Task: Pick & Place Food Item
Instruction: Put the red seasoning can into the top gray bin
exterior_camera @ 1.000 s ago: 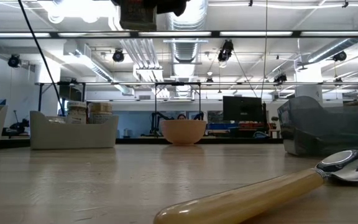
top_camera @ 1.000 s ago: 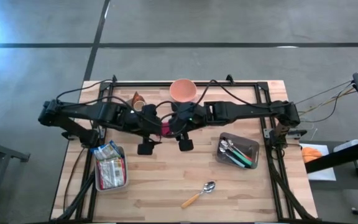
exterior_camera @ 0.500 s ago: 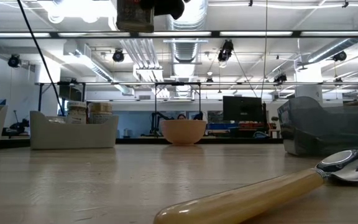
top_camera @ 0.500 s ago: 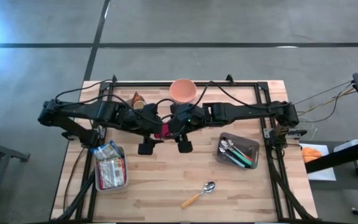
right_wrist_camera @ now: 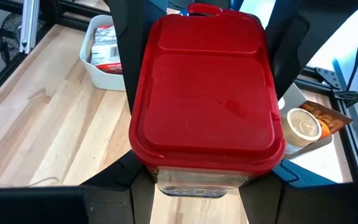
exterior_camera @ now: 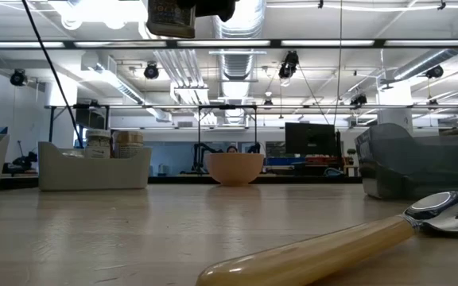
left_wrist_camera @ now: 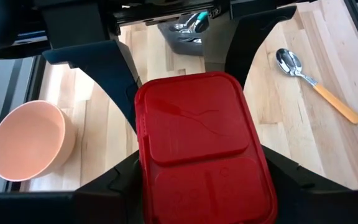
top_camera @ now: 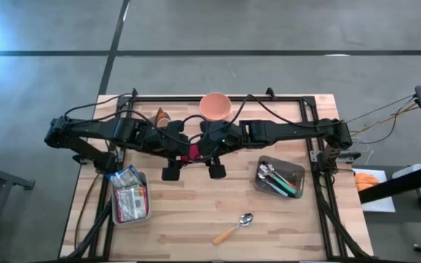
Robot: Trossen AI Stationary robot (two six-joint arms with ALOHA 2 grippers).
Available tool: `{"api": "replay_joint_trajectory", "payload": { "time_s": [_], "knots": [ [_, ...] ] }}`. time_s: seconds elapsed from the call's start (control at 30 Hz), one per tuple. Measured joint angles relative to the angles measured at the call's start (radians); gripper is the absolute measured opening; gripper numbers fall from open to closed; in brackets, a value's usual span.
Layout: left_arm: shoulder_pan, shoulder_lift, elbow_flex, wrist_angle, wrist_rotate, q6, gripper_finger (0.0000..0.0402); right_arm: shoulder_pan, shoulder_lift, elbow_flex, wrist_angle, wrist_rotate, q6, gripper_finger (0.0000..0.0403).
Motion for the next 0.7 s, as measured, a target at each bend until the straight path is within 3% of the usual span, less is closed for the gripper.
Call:
{"api": "replay_joint_trajectory", "payload": {
  "time_s": [0.1,0.3,0.43,0.53,0.7],
  "knots": [
    [0.0,0.0,0.0,0.001,0.0,0.001,0.0211,0.0,0.0,0.0,0.0,0.001,0.0,0.0178],
    [-0.001,0.0,0.0,0.002,-0.02,-0.032,0.0207,0.003,-0.001,0.0,0.003,0.009,0.0,0.028],
    [-0.001,-0.001,0.0,-0.031,-0.056,-0.113,0.0207,0.001,-0.003,0.003,0.01,0.04,0.007,0.0326],
    [-0.001,-0.001,0.0,-0.042,-0.07,-0.172,0.0207,0.002,-0.006,0.013,0.01,0.074,0.007,0.0345],
    [-0.001,-0.005,0.0,-0.133,-0.13,-0.309,0.0207,0.002,-0.007,0.028,-0.011,0.221,0.019,0.0355]
  ]
}}
